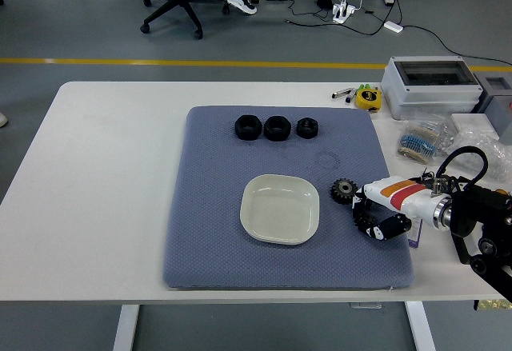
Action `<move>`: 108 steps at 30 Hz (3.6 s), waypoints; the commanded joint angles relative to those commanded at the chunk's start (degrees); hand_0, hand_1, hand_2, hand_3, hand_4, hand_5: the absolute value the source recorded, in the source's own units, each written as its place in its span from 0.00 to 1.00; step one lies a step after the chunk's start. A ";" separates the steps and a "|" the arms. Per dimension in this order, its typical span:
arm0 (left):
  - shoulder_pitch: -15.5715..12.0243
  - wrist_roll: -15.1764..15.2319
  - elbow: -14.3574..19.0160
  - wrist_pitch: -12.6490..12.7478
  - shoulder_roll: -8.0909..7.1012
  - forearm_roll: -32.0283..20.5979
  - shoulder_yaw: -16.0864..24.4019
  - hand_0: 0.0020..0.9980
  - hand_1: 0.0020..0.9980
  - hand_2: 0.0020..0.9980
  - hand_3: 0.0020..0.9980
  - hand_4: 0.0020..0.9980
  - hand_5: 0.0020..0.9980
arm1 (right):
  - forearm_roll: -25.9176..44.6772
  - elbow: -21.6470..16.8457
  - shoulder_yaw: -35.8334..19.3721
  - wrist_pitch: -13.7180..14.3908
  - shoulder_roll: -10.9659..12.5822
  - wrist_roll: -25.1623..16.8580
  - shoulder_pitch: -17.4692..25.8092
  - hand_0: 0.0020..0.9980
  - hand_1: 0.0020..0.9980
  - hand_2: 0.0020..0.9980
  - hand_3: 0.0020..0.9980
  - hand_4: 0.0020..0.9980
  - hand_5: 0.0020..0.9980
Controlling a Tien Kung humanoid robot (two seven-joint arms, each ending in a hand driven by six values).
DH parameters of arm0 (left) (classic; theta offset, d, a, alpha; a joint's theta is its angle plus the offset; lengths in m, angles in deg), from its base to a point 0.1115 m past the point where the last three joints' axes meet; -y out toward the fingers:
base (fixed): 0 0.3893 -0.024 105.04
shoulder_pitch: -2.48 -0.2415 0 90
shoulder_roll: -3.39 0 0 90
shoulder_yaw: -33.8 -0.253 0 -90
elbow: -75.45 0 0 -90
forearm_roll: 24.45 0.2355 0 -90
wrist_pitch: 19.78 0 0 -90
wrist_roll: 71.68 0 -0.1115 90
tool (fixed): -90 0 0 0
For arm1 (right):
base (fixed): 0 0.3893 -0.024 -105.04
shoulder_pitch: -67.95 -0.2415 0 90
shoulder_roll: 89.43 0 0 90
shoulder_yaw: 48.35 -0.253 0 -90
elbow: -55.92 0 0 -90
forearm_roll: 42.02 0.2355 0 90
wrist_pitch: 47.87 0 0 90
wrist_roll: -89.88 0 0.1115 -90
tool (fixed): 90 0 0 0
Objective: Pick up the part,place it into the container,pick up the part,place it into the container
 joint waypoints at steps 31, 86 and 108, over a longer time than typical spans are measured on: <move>0.23 -0.13 0.10 -0.15 -0.17 0.22 -0.02 0.68 0.65 0.64 0.55 0.62 0.58 | -2.56 -1.14 -0.88 -3.83 0.44 -1.43 -0.10 0.41 0.50 0.55 0.60 0.66 0.14; 0.72 -0.51 0.21 -0.24 -0.73 1.02 0.50 0.68 0.65 0.64 0.55 0.62 0.58 | -2.01 -6.49 3.89 1.58 -9.75 -0.88 -9.73 0.17 0.32 0.41 0.47 0.74 0.00; 0.76 -0.59 0.27 -0.20 -0.88 0.84 0.40 0.68 0.65 0.64 0.55 0.62 0.58 | -5.99 -2.85 3.90 1.65 -11.74 -0.05 -10.95 0.36 0.55 0.77 1.00 1.00 0.47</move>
